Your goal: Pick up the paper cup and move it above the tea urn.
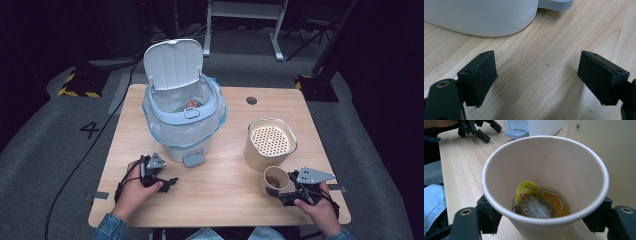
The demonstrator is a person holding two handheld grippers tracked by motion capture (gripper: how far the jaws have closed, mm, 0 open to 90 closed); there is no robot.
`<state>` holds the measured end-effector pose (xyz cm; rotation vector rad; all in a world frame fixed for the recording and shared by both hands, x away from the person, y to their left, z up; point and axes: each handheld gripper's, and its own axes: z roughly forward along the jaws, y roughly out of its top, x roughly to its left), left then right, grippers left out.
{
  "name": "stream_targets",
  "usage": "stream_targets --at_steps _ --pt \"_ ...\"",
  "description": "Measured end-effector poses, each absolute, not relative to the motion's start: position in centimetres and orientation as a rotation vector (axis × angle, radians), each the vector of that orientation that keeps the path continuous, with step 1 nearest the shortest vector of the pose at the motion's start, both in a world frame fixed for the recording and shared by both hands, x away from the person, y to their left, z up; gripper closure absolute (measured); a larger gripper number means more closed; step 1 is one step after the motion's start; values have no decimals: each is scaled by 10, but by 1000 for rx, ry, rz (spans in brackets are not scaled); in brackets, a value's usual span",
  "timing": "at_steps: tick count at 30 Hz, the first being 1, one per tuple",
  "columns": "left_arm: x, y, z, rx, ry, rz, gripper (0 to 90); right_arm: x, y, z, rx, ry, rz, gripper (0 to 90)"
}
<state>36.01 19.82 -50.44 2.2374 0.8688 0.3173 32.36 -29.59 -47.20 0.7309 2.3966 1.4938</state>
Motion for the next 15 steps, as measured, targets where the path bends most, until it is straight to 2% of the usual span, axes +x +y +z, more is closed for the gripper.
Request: stream_targets --at_steps 15 --pt "361 199 -504 2243 857 321 157 320 -316 -428 743 2351 1499 299"
